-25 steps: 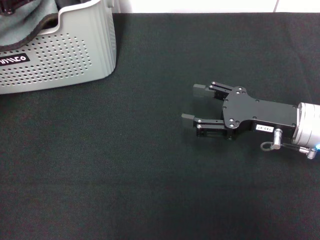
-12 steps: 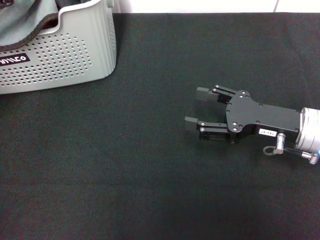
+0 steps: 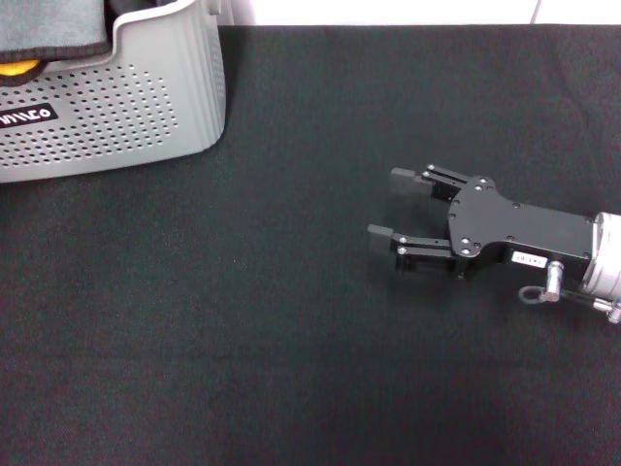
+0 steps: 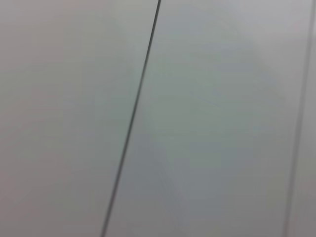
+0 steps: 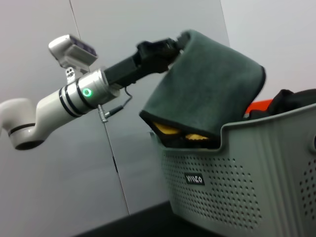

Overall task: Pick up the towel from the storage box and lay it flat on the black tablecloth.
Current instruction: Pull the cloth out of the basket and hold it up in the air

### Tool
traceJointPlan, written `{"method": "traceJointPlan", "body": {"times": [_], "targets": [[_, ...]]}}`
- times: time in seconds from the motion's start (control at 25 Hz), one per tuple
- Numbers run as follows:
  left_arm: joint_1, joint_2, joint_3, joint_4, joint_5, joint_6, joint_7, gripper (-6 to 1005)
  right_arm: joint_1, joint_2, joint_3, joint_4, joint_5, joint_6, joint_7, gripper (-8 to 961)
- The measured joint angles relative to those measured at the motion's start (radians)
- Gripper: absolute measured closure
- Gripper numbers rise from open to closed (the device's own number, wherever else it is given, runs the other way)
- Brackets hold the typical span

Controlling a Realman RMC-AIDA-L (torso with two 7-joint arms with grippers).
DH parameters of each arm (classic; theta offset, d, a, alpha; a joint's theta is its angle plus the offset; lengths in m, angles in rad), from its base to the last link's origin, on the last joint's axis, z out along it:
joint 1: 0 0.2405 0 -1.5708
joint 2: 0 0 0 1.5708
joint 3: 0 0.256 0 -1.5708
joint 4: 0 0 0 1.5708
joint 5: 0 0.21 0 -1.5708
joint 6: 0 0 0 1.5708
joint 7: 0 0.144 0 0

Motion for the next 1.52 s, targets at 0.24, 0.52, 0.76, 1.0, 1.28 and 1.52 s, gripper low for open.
{"method": "traceJointPlan", "body": {"times": [0.24,0.52,0.76,1.0,1.28,1.52], "targets": [[0.012,0.0,0.003,-0.029,-0.18,0.158,0.0,972,-0.009,0.002,0.08,0.021,0.034,-0.146,-0.078,134],[-0.013,-0.002,0.013,-0.05,-0.241,0.293,-0.052,971,0.053,0.0,0.084,0.013,0.102,-0.244,-0.192,152],[-0.043,0.001,0.072,-0.076,-0.248,0.353,-0.068,971,0.122,0.004,0.051,0.037,0.128,-0.143,-0.414,168],[-0.046,0.0,0.148,-0.09,-0.278,0.356,-0.075,971,0.122,0.004,-0.283,0.001,0.506,0.075,-0.834,183],[-0.065,0.0,0.154,-0.126,-0.278,0.357,-0.076,970,0.106,0.004,-0.691,-0.118,1.051,0.275,-1.41,201],[-0.069,0.0,0.157,-0.14,-0.275,0.357,-0.074,970,0.122,0.004,-0.756,-0.151,1.155,0.288,-1.529,224]]}}
